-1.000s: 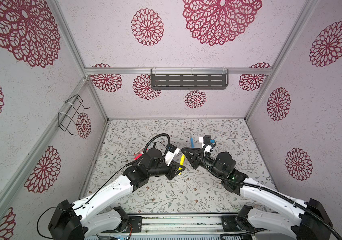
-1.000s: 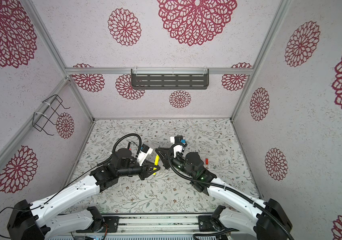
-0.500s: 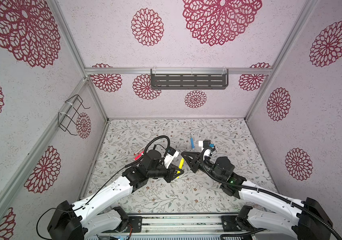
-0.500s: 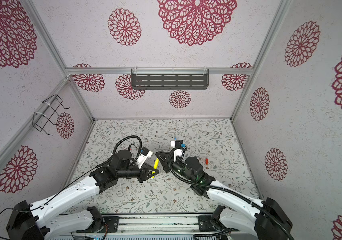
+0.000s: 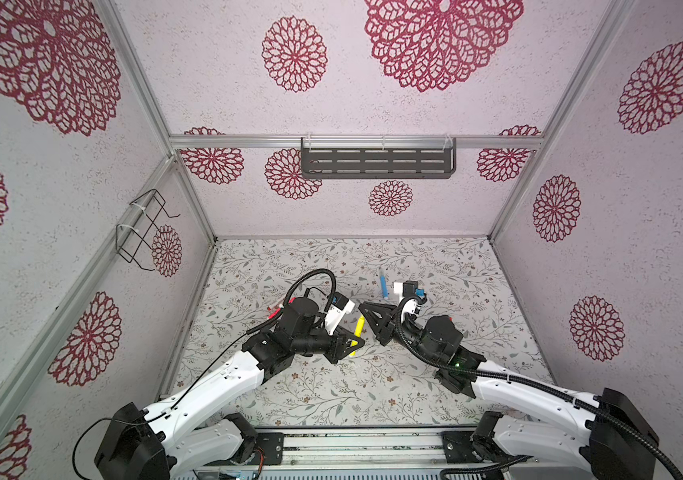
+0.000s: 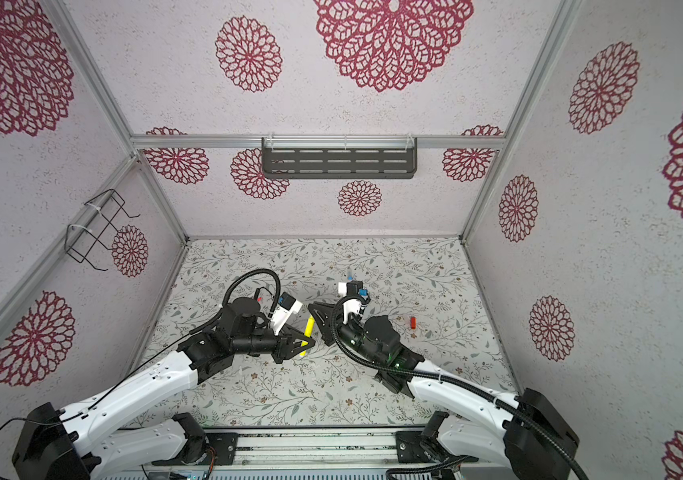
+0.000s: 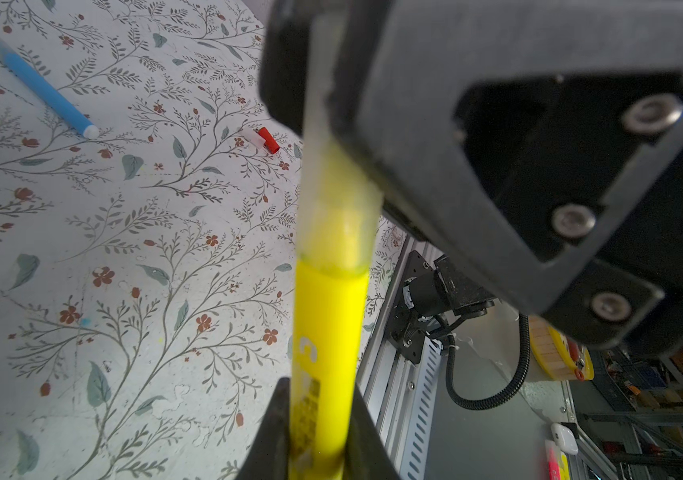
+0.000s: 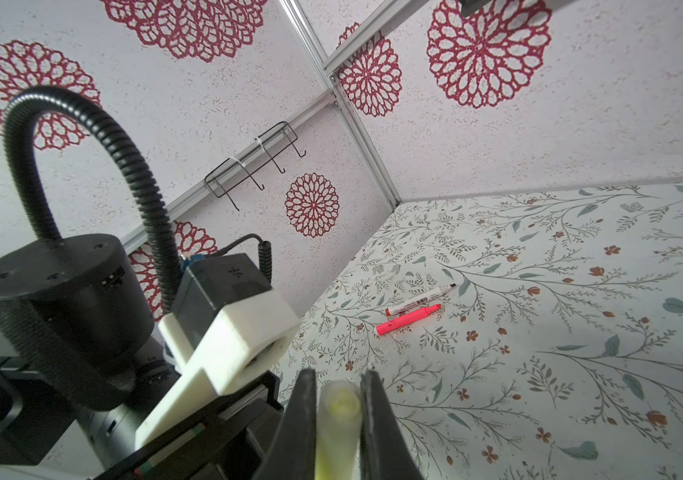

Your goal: Insert the pens into the pen caps

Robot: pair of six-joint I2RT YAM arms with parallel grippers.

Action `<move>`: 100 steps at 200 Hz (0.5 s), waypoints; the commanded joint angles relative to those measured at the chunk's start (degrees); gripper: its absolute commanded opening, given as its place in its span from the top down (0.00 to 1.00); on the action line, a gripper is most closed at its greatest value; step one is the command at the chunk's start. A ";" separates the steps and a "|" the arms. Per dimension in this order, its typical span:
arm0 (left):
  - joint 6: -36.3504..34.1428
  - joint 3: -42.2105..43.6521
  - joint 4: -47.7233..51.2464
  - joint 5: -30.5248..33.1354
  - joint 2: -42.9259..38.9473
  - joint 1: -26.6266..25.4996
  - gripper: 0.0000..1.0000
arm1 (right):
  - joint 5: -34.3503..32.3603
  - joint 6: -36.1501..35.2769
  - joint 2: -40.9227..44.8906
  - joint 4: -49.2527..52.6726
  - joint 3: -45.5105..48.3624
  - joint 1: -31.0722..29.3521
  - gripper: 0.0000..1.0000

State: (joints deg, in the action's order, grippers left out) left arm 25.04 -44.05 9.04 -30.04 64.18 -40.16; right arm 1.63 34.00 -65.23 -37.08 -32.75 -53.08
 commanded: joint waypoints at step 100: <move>5.99 -11.49 -30.80 4.92 -3.39 10.50 1.00 | 21.47 -3.94 -4.45 23.49 8.83 -9.67 1.00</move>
State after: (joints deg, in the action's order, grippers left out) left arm 25.10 -44.14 9.32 -35.16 64.18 -37.50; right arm -0.47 34.41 -66.26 -39.66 -32.53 -54.59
